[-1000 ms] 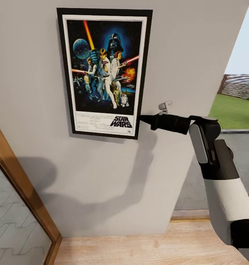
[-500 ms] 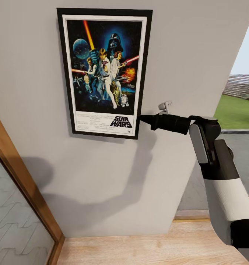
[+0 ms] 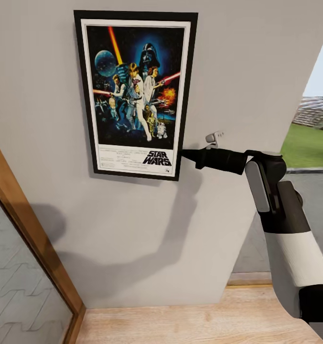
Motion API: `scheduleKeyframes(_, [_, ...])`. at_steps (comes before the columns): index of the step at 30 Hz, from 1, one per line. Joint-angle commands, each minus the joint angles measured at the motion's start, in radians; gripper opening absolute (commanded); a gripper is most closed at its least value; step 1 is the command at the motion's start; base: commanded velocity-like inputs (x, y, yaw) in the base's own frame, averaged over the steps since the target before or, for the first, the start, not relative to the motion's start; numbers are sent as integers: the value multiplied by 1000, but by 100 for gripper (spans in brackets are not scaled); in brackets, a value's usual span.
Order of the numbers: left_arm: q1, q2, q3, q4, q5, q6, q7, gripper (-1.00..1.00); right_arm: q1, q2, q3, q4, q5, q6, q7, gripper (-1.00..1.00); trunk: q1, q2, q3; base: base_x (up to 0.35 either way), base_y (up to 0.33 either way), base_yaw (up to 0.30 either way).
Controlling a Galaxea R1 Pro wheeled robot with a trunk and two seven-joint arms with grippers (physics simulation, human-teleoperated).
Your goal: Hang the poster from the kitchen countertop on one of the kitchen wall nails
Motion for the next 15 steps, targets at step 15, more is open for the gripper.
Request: scheduleKeyframes(15, [0, 0, 0, -1, -1, -1, -1, 100, -1, 0, 0, 0, -4, 6, 2, -100, 1, -2, -2, 0, 57, 0])
